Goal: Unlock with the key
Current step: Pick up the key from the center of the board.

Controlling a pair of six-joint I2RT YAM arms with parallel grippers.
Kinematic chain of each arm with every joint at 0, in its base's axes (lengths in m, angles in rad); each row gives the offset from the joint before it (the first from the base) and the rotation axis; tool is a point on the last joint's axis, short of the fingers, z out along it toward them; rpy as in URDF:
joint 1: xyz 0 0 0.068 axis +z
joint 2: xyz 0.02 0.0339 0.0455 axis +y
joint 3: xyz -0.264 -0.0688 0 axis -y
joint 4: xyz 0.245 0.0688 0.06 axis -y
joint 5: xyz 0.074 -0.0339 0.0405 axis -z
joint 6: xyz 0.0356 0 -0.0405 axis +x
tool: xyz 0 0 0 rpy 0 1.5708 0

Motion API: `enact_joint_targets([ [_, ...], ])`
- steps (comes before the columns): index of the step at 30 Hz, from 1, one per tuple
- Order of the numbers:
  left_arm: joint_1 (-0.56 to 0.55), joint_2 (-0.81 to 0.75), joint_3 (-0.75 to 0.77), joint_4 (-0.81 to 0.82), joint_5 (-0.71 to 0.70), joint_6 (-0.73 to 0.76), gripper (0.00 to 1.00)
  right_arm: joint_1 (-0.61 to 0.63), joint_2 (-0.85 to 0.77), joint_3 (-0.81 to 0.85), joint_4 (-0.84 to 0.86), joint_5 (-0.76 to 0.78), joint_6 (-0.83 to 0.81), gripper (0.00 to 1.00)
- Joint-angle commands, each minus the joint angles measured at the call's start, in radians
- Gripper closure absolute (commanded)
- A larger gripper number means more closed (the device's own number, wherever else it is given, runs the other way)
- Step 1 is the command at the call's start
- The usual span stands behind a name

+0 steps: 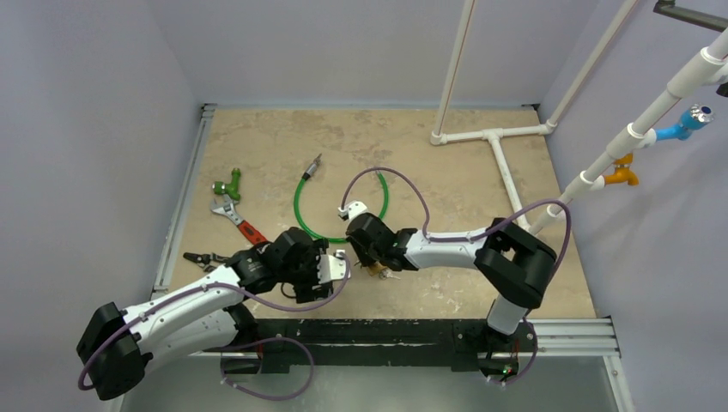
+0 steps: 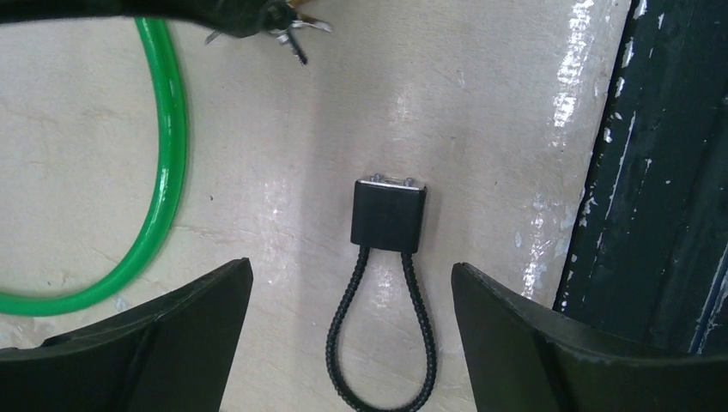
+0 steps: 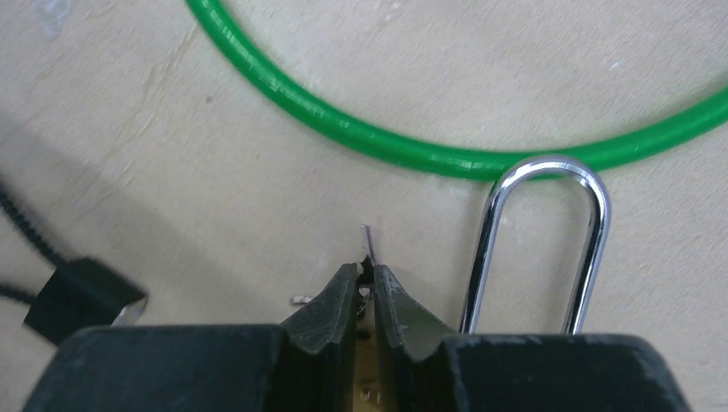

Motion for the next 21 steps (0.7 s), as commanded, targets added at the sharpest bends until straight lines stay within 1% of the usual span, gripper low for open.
enact_joint_targets([
  [1, 0.053, -0.036, 0.086, -0.030, 0.057, -0.028, 0.09, 0.005, -0.124, -0.091, 0.058, -0.130, 0.005, 1.00],
  [3, 0.072, -0.044, 0.124, -0.061, 0.066, -0.015, 0.08, -0.004, -0.191, -0.112, 0.096, -0.195, -0.007, 1.00],
  [6, 0.094, -0.058, 0.160, -0.101, 0.074, 0.048, 0.08, -0.048, -0.257, -0.122, 0.105, -0.336, -0.016, 1.00],
  [10, 0.132, -0.089, 0.172, -0.088, 0.114, 0.178, 0.08, -0.111, -0.327, -0.122, 0.103, -0.566, -0.014, 1.00],
  [11, 0.140, -0.096, 0.173, -0.077, 0.131, 0.214, 0.08, -0.125, -0.344, -0.126, 0.105, -0.592, -0.004, 1.00],
  [13, 0.156, -0.102, 0.175, -0.051, 0.167, 0.261, 0.10, -0.150, -0.379, -0.144, 0.124, -0.637, 0.016, 1.00],
  [18, 0.209, -0.118, 0.233, 0.007, 0.278, 0.269, 0.19, -0.172, -0.447, -0.148, 0.140, -0.766, 0.038, 1.00],
  [21, 0.219, -0.142, 0.256, 0.029, 0.321, 0.378, 0.23, -0.176, -0.455, -0.114, 0.116, -0.830, 0.037, 1.00],
])
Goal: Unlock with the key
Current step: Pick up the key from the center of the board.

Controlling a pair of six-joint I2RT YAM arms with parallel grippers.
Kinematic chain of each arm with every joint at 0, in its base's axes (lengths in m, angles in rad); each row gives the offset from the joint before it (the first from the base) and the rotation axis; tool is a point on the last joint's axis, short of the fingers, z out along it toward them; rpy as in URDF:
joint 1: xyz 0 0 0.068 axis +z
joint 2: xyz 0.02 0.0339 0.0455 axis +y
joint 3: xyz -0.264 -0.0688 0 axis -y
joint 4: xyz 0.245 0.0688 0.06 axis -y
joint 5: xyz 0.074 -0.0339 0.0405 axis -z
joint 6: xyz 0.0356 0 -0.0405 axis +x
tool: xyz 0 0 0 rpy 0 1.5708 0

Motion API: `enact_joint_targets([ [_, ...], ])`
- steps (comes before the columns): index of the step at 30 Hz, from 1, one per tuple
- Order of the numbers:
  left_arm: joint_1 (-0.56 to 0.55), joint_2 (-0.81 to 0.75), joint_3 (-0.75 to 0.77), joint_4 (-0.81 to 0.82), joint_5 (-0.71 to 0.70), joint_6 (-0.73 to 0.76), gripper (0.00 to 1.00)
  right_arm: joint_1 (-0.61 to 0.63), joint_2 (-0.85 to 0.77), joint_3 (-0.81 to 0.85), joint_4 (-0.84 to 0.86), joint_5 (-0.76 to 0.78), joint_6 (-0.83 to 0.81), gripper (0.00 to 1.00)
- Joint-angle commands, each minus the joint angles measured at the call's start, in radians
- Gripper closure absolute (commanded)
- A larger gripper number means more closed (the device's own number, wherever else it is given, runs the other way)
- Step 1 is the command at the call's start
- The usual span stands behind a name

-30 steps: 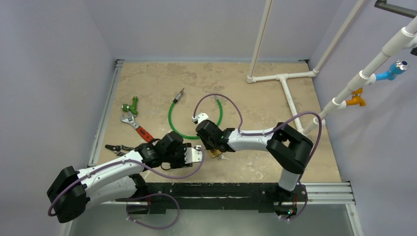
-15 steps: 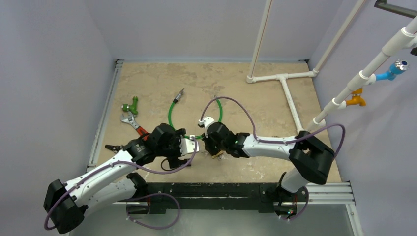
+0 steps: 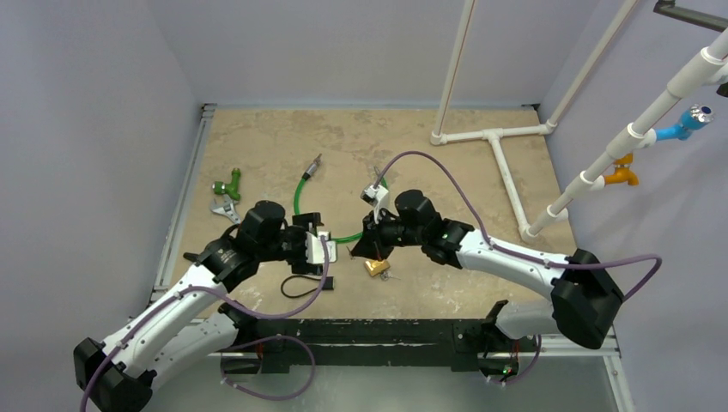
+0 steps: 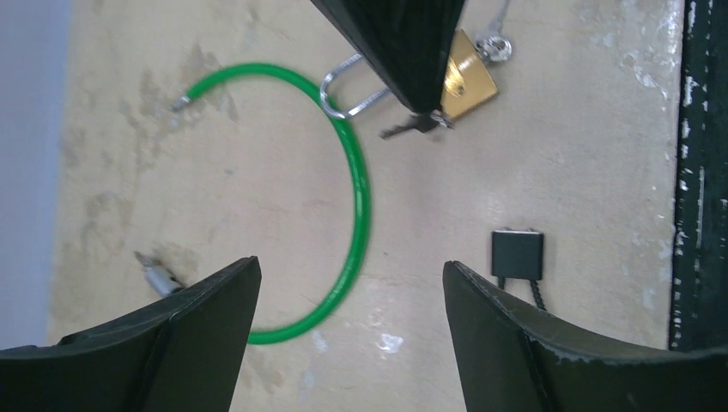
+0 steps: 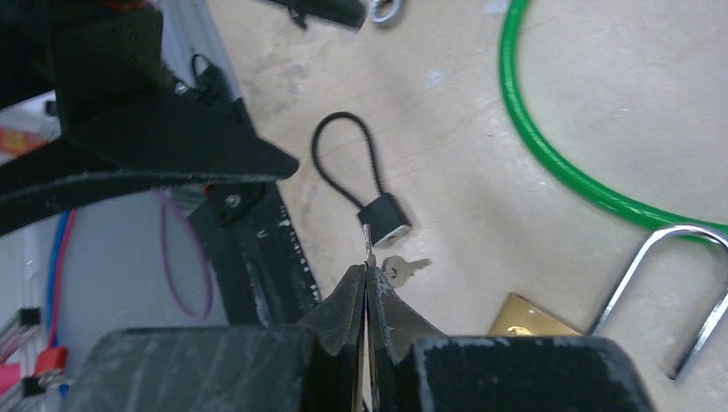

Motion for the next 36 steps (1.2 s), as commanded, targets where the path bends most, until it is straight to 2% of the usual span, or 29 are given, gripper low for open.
enact_joint_targets([
  [1, 0.020, -0.046, 0.089, 0.079, 0.137, 0.176, 0.24, -0.004, -0.029, 0.050, 0.012, -0.176, 0.009, 1.00],
  [2, 0.020, -0.046, 0.109, 0.059, 0.161, 0.221, 0.26, -0.005, -0.029, 0.064, 0.002, -0.196, 0.004, 1.00],
  [4, 0.020, -0.028, 0.173, -0.030, 0.230, 0.295, 0.41, -0.004, -0.022, 0.099, -0.030, -0.234, -0.013, 1.00],
  [6, 0.020, 0.001, 0.256, -0.146, 0.311, 0.294, 0.52, -0.003, -0.015, 0.140, -0.076, -0.260, -0.042, 1.00],
  [10, 0.020, 0.019, 0.322, -0.317, 0.466, 0.224, 0.61, -0.004, -0.012, 0.195, -0.132, -0.280, -0.070, 1.00],
  [13, 0.025, 0.052, 0.314, -0.347, 0.493, 0.130, 0.57, -0.004, -0.006, 0.217, -0.151, -0.299, -0.076, 1.00],
  [18, 0.047, 0.077, 0.317, -0.348, 0.537, 0.058, 0.53, -0.003, -0.016, 0.230, -0.173, -0.293, -0.090, 1.00],
  [25, 0.069, 0.106, 0.305, -0.198, 0.472, -0.063, 0.37, 0.008, -0.006, 0.266, -0.221, -0.290, -0.122, 1.00],
  [29, 0.069, 0.123, 0.299, -0.198, 0.494, -0.079, 0.35, 0.014, -0.007, 0.280, -0.233, -0.281, -0.131, 1.00],
  [32, 0.069, 0.138, 0.292, -0.213, 0.515, -0.075, 0.39, 0.019, -0.011, 0.288, -0.234, -0.274, -0.133, 1.00],
  [33, 0.069, 0.139, 0.293, -0.217, 0.521, -0.072, 0.44, 0.019, -0.011, 0.290, -0.235, -0.273, -0.135, 1.00],
  [35, 0.069, 0.142, 0.297, -0.236, 0.539, -0.065, 0.57, 0.021, -0.013, 0.290, -0.236, -0.271, -0.137, 1.00],
  [36, 0.069, 0.142, 0.299, -0.239, 0.544, -0.064, 0.69, 0.022, -0.013, 0.292, -0.235, -0.270, -0.139, 1.00],
])
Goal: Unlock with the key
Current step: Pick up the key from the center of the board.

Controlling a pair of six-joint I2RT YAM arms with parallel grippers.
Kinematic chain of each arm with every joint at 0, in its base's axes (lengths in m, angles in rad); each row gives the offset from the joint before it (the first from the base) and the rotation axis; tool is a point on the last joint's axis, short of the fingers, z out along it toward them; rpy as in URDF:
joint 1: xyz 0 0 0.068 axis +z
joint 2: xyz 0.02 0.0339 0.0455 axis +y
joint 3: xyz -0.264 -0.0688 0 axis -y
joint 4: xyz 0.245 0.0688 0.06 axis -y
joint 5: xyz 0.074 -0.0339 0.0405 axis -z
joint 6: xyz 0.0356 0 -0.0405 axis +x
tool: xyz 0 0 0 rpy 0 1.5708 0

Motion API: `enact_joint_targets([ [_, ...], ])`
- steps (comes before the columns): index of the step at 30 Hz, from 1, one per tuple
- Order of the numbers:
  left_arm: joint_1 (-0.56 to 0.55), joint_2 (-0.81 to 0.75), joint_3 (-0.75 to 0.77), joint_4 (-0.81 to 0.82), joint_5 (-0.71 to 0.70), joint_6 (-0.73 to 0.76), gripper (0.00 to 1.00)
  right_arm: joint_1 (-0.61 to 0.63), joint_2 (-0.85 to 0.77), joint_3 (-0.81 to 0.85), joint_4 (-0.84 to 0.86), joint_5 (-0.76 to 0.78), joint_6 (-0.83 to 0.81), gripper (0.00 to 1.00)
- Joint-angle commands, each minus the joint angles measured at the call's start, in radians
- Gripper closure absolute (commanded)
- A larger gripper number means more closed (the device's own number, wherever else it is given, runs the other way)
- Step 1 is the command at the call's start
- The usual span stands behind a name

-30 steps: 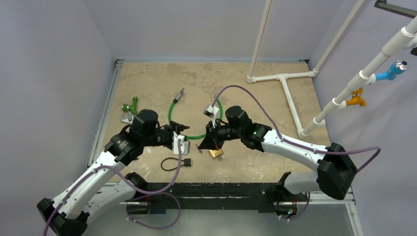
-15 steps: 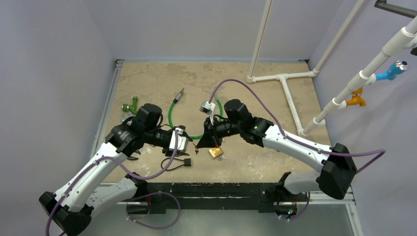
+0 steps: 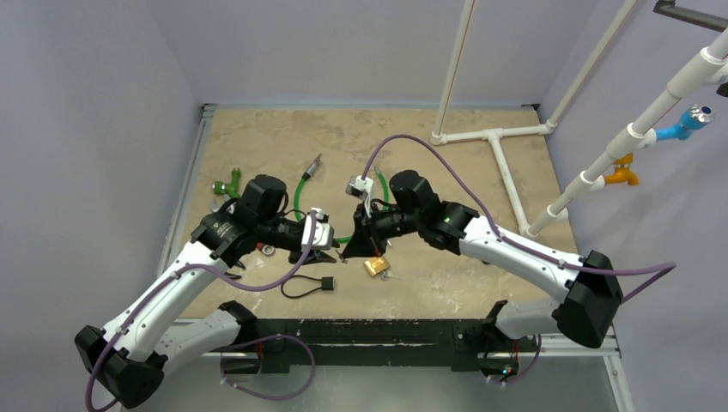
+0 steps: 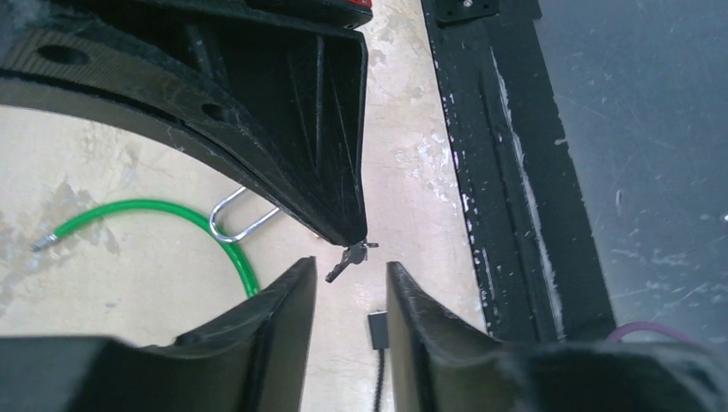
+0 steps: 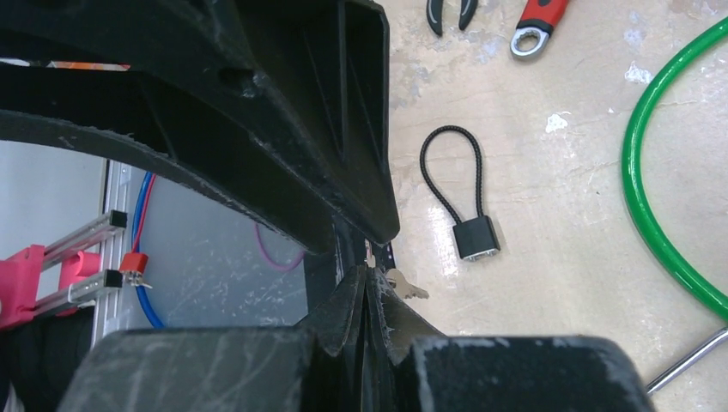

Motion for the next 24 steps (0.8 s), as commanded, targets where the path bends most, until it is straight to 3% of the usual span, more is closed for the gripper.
enact_joint_targets([
  [1, 0.005, 0.001, 0.002, -0.003, 0.072, -0.002, 0.77, 0.008, -0.011, 0.046, 0.002, 0.004, -0.024, 1.00],
  [3, 0.006, 0.003, 0.005, -0.004, 0.069, -0.003, 0.87, 0.008, -0.012, 0.047, 0.004, 0.004, -0.025, 1.00],
  [12, 0.006, 0.005, 0.003, -0.021, 0.077, 0.001, 1.00, 0.008, -0.037, 0.051, 0.021, 0.054, -0.020, 1.00],
  [19, 0.021, -0.022, -0.008, 0.053, 0.033, -0.237, 1.00, 0.006, -0.154, -0.068, 0.144, 0.144, 0.035, 0.57],
  [24, 0.035, -0.033, 0.008, 0.117, 0.021, -0.402, 1.00, 0.005, -0.192, -0.115, 0.188, 0.137, 0.051, 0.53],
])
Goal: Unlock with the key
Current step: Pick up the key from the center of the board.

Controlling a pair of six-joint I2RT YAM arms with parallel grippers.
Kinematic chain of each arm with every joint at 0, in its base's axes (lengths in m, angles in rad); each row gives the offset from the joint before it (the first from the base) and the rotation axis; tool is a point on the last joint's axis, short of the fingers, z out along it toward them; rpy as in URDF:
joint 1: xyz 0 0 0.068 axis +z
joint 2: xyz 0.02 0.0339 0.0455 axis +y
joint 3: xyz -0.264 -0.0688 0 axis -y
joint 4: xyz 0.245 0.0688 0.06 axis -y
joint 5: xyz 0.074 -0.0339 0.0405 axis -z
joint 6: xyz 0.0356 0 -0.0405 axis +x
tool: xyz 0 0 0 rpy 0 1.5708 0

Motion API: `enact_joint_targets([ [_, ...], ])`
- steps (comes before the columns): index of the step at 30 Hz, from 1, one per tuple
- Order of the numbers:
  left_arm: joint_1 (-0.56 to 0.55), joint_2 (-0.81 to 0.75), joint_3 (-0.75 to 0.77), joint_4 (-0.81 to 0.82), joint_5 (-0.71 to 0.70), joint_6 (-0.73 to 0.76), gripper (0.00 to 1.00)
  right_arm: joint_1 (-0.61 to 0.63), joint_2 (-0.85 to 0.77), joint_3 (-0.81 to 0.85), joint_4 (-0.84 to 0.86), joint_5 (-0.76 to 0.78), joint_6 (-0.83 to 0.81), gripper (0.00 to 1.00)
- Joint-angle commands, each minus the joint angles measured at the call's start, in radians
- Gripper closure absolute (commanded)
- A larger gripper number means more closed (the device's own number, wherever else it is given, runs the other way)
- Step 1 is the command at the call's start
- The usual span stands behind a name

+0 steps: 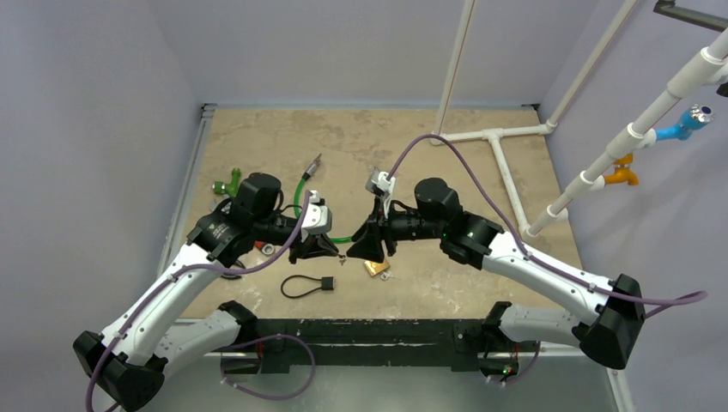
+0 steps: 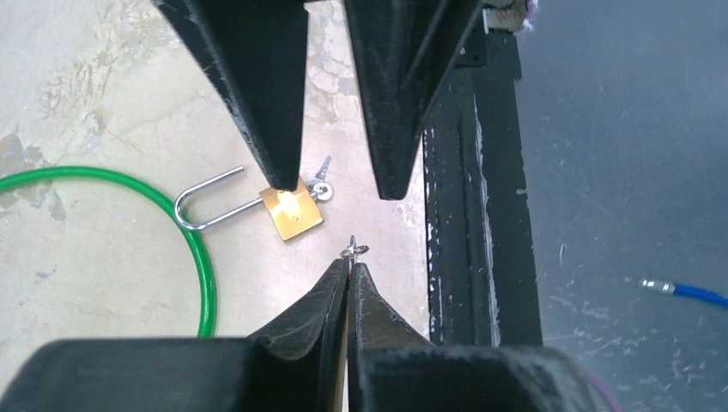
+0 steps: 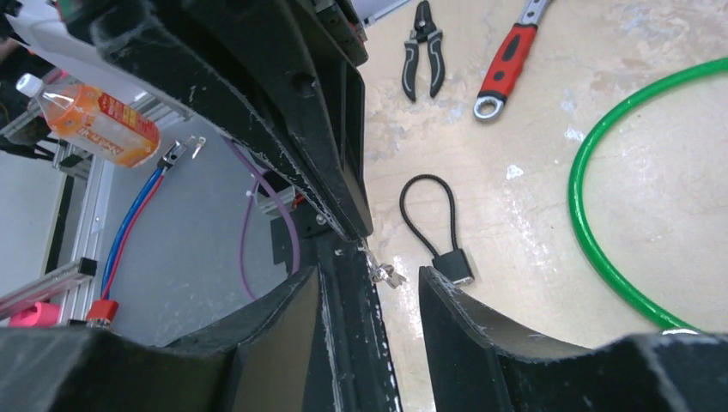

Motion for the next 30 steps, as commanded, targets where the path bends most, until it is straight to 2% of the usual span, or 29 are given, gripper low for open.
enact_joint_targets([
  [1, 0.021, -0.020, 0.013, 0.093, 0.012, -0.200, 1.00, -0.002, -0.028, -0.035, 0.114, 0.019, 0.021, 0.53],
  [8, 0.037, -0.030, 0.033, 0.148, 0.079, -0.306, 1.00, -0.002, -0.044, -0.096, 0.307, -0.042, 0.044, 0.54],
  [14, 0.048, -0.035, 0.042, 0.151, 0.095, -0.322, 1.00, -0.001, -0.014, -0.098, 0.371, -0.084, 0.058, 0.63],
  [26, 0.065, -0.036, 0.055, 0.160, 0.120, -0.333, 1.00, -0.010, -0.003, -0.123, 0.367, -0.161, 0.063, 0.69],
  [30, 0.067, -0.035, 0.060, 0.165, 0.123, -0.337, 1.00, -0.015, -0.004, -0.121, 0.350, -0.164, 0.057, 0.75],
])
